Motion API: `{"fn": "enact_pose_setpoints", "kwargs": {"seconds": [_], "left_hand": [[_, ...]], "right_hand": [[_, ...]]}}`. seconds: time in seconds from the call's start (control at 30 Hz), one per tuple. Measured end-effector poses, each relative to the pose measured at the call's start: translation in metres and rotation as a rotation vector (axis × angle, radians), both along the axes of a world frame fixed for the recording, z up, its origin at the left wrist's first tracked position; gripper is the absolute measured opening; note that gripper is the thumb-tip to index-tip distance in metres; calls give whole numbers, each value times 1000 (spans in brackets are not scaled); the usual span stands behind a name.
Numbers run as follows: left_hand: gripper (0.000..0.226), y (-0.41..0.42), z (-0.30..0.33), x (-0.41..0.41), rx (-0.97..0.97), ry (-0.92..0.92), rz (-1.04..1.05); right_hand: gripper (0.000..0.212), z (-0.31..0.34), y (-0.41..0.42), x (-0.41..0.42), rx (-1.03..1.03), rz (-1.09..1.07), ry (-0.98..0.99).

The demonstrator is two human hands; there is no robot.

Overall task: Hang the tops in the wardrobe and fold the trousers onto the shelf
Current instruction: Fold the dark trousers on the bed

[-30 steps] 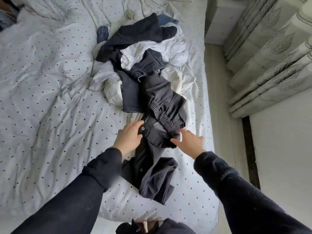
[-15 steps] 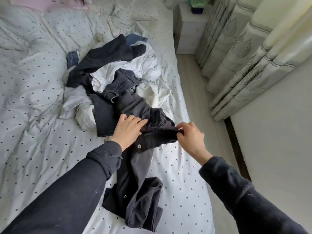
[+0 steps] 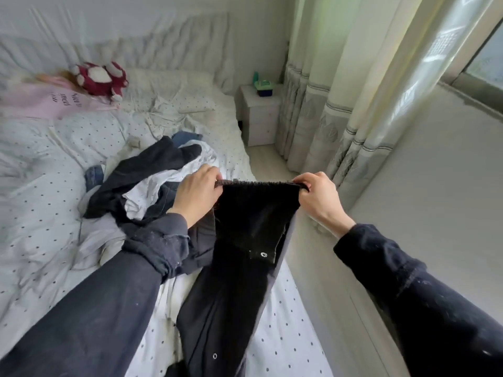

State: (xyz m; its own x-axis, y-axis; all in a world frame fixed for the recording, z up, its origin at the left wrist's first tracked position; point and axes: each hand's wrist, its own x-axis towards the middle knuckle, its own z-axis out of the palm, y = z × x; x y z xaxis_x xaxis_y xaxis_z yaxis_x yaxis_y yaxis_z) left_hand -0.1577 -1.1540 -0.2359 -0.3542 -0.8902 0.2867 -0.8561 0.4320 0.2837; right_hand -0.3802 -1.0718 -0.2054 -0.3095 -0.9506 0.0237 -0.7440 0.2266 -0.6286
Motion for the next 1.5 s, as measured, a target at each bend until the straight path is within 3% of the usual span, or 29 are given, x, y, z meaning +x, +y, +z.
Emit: {"fn": "enact_pose_setpoints", "kwargs": {"seconds": [0.37, 0.53, 0.9, 0.97, 1.07, 1.17, 1.27, 1.37, 1.5], "left_hand": [[19, -40, 192, 38, -51, 316, 167], [20, -41, 254, 59, -96, 360, 266], [17, -17, 318, 85, -93, 434, 356], [17, -14, 351, 82, -149, 564, 333], [3, -6, 411, 71, -215, 912, 251], [22, 3, 462, 61, -296, 1142, 161], [26, 12, 496, 52, -339, 1251, 83], [18, 8, 499, 50, -295, 1130, 44], [25, -9, 440, 61, -82, 922, 111]], "right_hand": [[40, 182, -84, 6, -386, 40, 333], [42, 262, -99, 22, -550, 45, 270], [41, 345, -85, 30, -688, -18, -19], [44, 373, -77, 32, -758, -33, -82], [47, 425, -63, 33, -889, -84, -147], [47, 464, -50, 31, -997, -84, -140], [45, 490, -40, 23, -1079, -78, -82], [40, 491, -39, 11, -1025, -47, -29], [36, 446, -50, -4, -819, -29, 80]]}}
